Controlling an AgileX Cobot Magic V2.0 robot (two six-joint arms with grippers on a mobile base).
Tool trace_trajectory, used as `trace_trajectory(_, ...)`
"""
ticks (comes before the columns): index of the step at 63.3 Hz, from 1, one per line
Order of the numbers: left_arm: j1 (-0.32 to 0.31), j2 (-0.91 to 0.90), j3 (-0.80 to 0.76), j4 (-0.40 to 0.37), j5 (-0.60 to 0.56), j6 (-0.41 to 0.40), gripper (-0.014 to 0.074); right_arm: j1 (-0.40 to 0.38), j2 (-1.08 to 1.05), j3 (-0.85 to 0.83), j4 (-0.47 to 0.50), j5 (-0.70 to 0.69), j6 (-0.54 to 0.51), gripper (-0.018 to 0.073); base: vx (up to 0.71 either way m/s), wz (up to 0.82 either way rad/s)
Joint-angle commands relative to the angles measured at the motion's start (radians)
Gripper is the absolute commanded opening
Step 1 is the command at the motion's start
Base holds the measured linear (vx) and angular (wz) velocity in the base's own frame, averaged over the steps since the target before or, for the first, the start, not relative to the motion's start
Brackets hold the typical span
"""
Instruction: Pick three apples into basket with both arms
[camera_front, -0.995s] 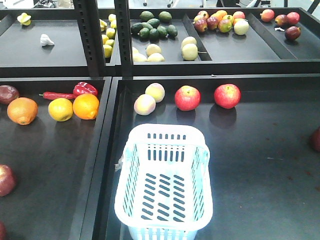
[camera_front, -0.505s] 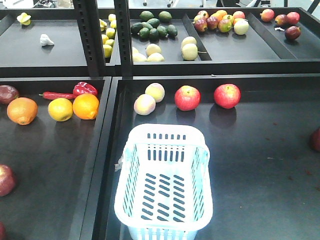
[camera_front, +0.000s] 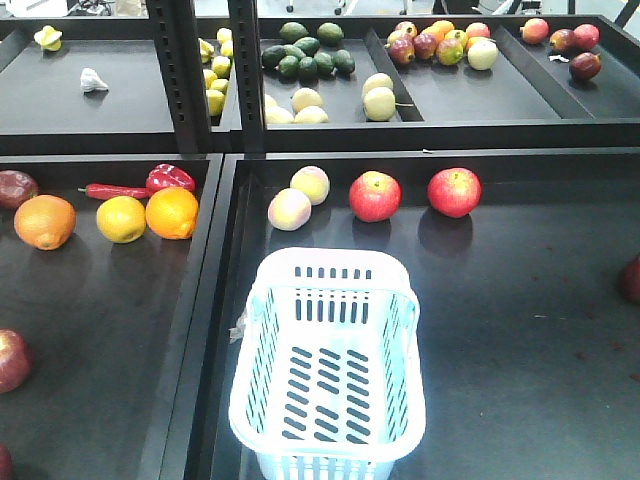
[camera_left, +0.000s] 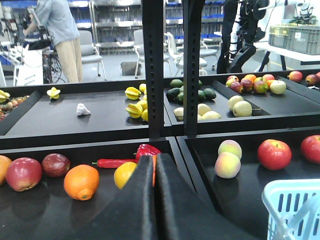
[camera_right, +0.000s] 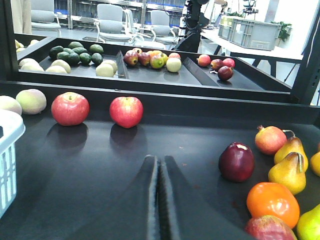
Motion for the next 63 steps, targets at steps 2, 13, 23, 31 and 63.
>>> trace_trajectory(2,-0.003,0.059,-0.040,-0.008,-0.057,-0.001,-0.0006,-0.003,-0.017,0.011,-0.002,-0.076,-0.003,-0.0009,0.00,0.00)
trace_trajectory(13,-0.003,0.079,-0.039,-0.008,-0.052,-0.001,-0.0006,-0.003,-0.017,0.011,-0.002,-0.076,-0.003,-0.0009,0.00,0.00)
trace_trajectory(23,-0.003,0.085,-0.039,-0.008,-0.037,-0.001,0.0017,-0.003,-0.017,0.011,-0.002,-0.076,-0.003,-0.0009,0.00,0.00)
trace_trajectory(31,-0.003,0.088,-0.041,-0.008,0.008,0.003,0.0104,-0.003,-0.017,0.011,-0.002,-0.076,-0.003,-0.0009,0.00,0.00)
trace_trajectory(63,-0.003,0.087,-0.041,-0.089,-0.060,-0.001,0.0547,-0.003,-0.017,0.011,-0.002,-0.076,-0.003,-0.0009,0.00,0.00)
